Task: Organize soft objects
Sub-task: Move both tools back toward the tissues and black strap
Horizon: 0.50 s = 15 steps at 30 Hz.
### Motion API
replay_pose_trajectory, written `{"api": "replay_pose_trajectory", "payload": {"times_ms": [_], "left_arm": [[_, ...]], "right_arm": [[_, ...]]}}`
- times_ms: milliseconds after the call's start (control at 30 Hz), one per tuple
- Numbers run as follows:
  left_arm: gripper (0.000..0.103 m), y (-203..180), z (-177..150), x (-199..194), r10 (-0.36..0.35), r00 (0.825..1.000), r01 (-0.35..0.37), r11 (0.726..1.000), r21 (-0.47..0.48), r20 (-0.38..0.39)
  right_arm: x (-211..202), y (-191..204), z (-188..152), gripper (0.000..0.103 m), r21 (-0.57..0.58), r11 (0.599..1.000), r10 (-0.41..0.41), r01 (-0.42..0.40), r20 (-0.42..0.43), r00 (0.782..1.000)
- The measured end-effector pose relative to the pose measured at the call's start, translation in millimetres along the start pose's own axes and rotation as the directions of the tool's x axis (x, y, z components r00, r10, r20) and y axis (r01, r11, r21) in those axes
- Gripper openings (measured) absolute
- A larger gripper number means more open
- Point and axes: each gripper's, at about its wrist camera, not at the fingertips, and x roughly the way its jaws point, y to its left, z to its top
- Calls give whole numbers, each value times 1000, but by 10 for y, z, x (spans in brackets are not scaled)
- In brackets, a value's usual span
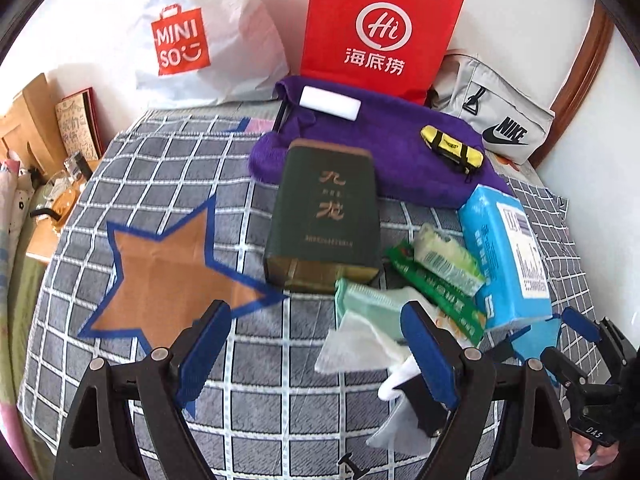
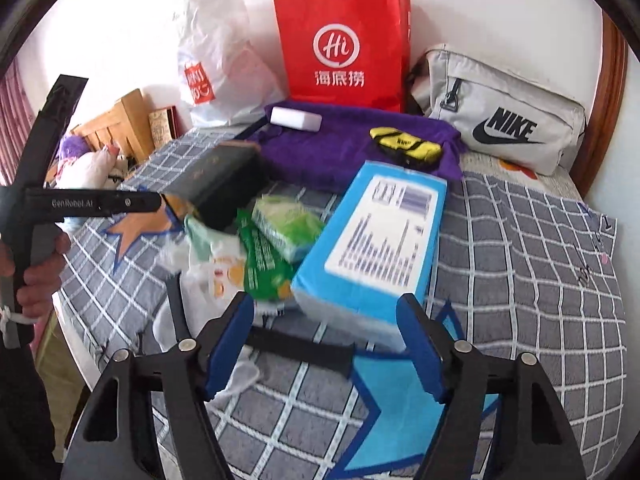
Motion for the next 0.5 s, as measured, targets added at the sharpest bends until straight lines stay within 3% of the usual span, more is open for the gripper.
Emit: {"api": "replay_pose_trajectory", "payload": {"times_ms": [133,500], "left_arm": [[86,73,-151,40,-5,1000,5,1000,-19,-14],[86,235,-325,110,2,999,-3,999,-42,-44]], "right_arm": [[99,30,-205,72,-39,999,32,-33,-27,999],[489,253,-425,72,-206,978,0,-15,-73,997]]}}
